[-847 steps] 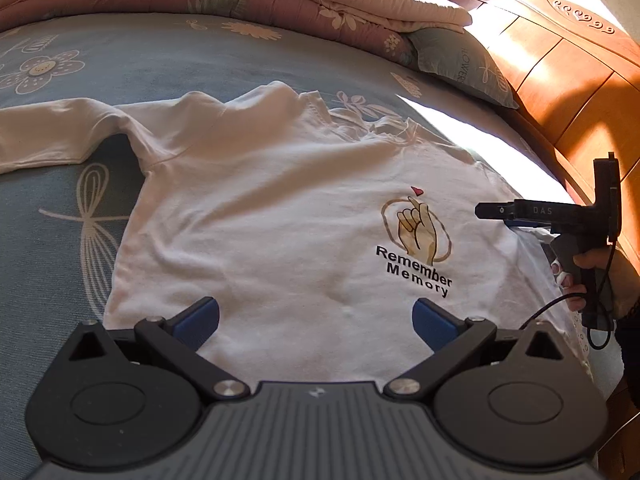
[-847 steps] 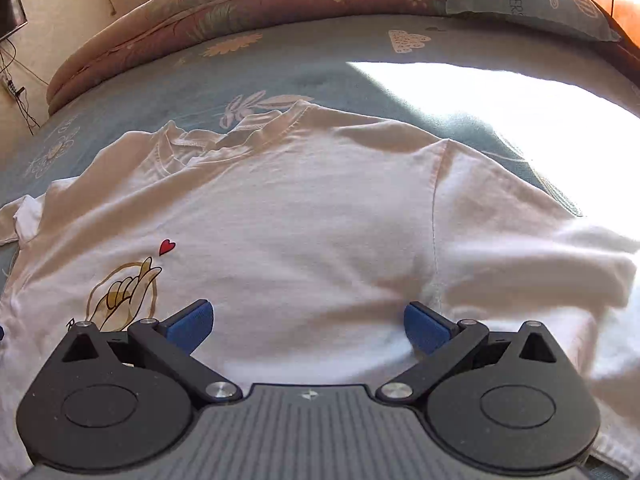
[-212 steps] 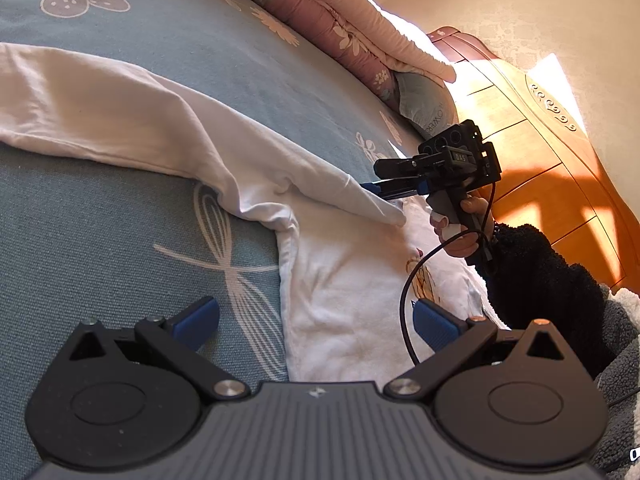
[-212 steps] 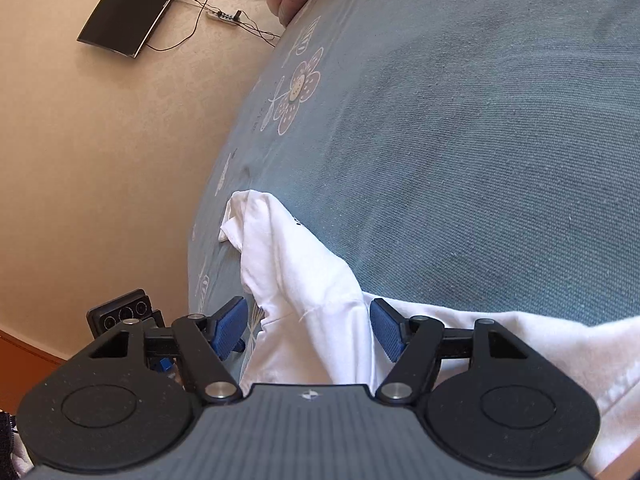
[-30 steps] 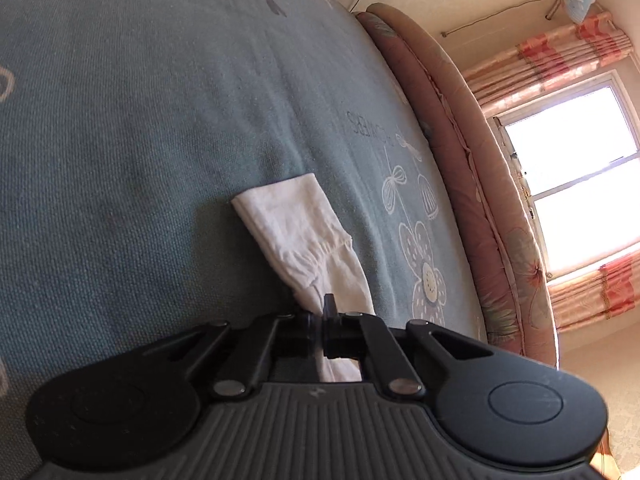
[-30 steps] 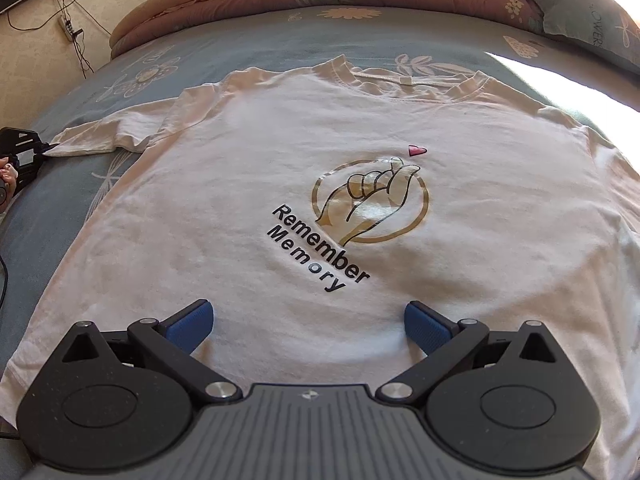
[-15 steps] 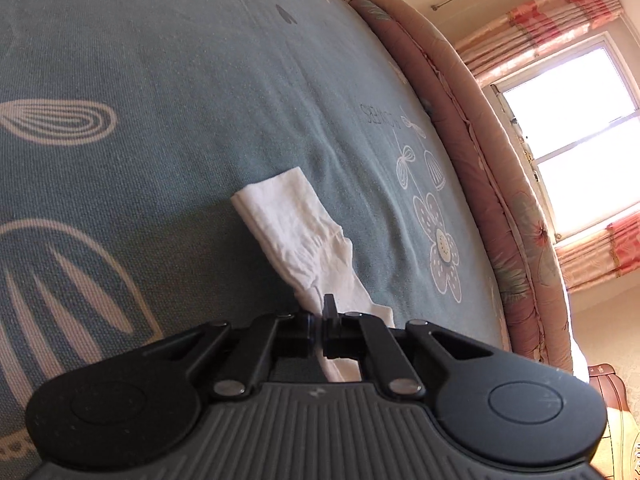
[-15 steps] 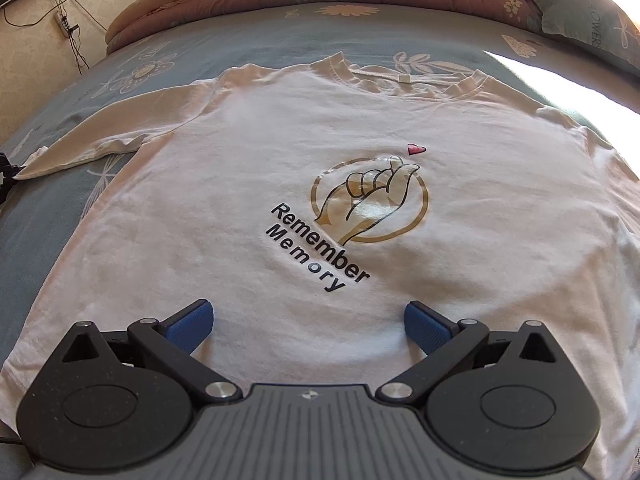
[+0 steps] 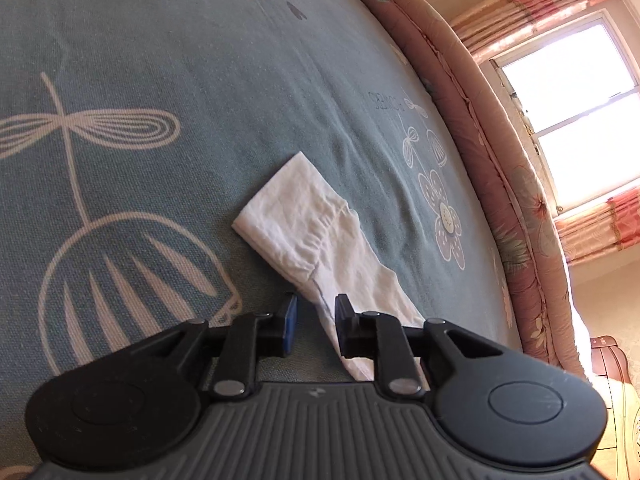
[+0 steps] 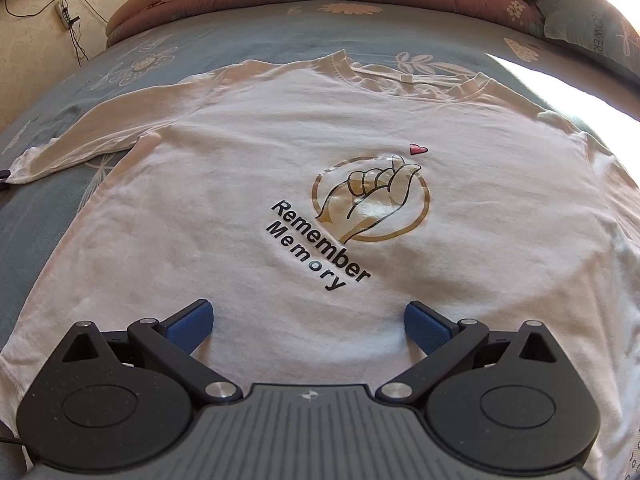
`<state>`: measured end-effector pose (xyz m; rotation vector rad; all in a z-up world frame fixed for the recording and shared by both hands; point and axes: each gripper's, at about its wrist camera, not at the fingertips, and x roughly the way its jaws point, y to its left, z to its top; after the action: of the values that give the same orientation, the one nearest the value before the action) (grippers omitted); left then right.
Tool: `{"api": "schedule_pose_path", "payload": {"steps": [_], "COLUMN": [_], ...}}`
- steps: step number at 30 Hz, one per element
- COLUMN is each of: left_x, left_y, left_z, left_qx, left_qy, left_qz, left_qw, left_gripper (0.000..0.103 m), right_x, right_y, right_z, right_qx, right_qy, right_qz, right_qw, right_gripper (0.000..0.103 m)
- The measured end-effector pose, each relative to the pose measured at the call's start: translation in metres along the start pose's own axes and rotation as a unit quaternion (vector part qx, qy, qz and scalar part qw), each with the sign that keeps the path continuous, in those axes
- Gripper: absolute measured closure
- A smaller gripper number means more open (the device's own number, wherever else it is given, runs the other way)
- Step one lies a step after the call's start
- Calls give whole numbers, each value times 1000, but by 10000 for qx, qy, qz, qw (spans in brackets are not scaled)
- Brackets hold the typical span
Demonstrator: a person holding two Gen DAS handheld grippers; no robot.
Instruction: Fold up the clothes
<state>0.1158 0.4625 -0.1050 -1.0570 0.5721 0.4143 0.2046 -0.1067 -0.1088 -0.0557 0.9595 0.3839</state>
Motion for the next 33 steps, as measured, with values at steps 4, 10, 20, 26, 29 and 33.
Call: {"api": "schedule_pose_path", "payload": {"steps": [4, 10, 20, 26, 29, 33], "left_x": [-17, 12, 64, 65, 69, 73], "left_y": [-1, -12, 13, -8, -35, -71], "left_z": [12, 43, 75, 62, 44, 11], "left_qx": [292, 891, 353, 1457, 2397, 3363], "left_qy": [-183, -241, 147, 240, 137, -100], "left_qz": [119, 416, -226, 49, 625, 1347], "left_qw": [9993, 9949, 9990, 9890, 9687, 9320], "left_gripper": [76, 65, 59, 58, 64, 89], "right_x": [0, 1, 5, 7, 7, 7], "right_y": [0, 3, 6, 8, 9, 10], "right_z": [-1, 0, 4, 6, 5, 5], "right_qx": [-33, -53, -123, -106, -110, -73], "right_qy": [-5, 18, 131, 145, 113, 127], "right_qz": [8, -83, -187, -265, -292, -317], "right_qw": [10000, 10000, 9997, 9995, 9994, 9994], "right_gripper": [0, 0, 0, 0, 0, 0]}}
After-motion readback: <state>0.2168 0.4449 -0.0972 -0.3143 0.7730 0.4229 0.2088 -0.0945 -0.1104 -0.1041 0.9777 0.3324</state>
